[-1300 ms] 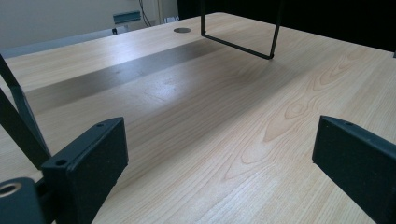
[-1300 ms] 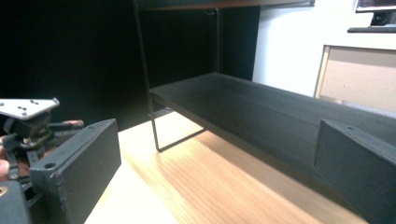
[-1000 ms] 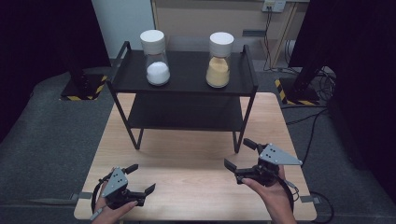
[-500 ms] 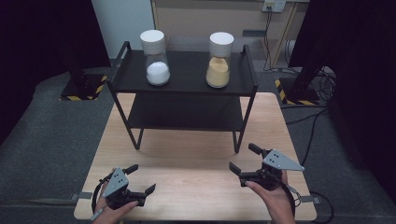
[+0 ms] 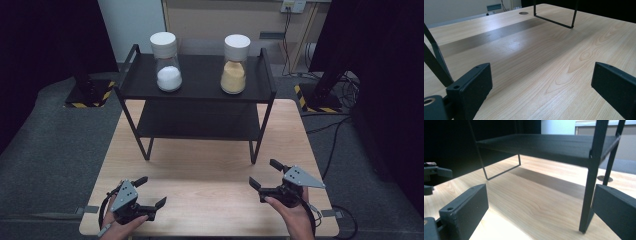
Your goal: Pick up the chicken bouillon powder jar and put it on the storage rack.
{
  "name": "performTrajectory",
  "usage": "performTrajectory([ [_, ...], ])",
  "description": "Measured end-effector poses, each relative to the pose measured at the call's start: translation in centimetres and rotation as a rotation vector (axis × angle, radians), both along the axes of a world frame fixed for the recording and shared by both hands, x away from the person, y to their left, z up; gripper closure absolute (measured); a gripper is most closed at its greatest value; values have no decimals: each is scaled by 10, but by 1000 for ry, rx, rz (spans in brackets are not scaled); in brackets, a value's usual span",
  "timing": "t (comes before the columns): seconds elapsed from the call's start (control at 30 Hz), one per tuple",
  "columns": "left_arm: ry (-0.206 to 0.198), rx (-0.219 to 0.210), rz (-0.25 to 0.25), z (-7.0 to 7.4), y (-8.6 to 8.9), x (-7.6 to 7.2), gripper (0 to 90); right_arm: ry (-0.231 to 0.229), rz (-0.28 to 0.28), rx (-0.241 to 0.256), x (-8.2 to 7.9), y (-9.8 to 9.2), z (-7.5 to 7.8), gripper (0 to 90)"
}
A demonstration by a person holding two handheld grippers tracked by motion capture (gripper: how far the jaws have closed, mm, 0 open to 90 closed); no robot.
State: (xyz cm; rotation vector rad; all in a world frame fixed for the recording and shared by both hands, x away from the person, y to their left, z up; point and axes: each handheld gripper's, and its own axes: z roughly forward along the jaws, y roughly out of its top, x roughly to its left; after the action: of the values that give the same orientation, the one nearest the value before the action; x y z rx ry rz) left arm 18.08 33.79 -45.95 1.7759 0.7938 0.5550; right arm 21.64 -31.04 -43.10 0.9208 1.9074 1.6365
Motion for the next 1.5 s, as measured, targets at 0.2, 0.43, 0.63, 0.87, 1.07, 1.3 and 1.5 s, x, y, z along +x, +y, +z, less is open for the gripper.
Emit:
performTrajectory([
  [0.2, -3, 7, 2, 0, -1, 0, 24, 8, -25, -5, -3, -3, -11, 16],
  [0.43, -3, 7, 12, -1, 0, -1, 24, 29, -53, -14, -6, -7, -20, 13],
  [0.63, -3, 10, 16, -1, 1, -2, 24, 28, -67, -26, -8, -10, -27, 16],
  [0.87, -3, 17, 12, -1, -1, -2, 24, 22, -100, -12, -12, -15, -34, 14],
  [1.07, -5, 23, 18, -1, -1, -4, 23, 8, -135, -2, -19, -20, -42, 15],
  [1.3, -9, 35, 17, -1, -4, -5, 24, -6, -154, -1, -24, -24, -42, 12],
  [1.5, -14, 32, 12, 0, -6, -5, 24, -16, -154, 0, -27, -24, -42, 9],
])
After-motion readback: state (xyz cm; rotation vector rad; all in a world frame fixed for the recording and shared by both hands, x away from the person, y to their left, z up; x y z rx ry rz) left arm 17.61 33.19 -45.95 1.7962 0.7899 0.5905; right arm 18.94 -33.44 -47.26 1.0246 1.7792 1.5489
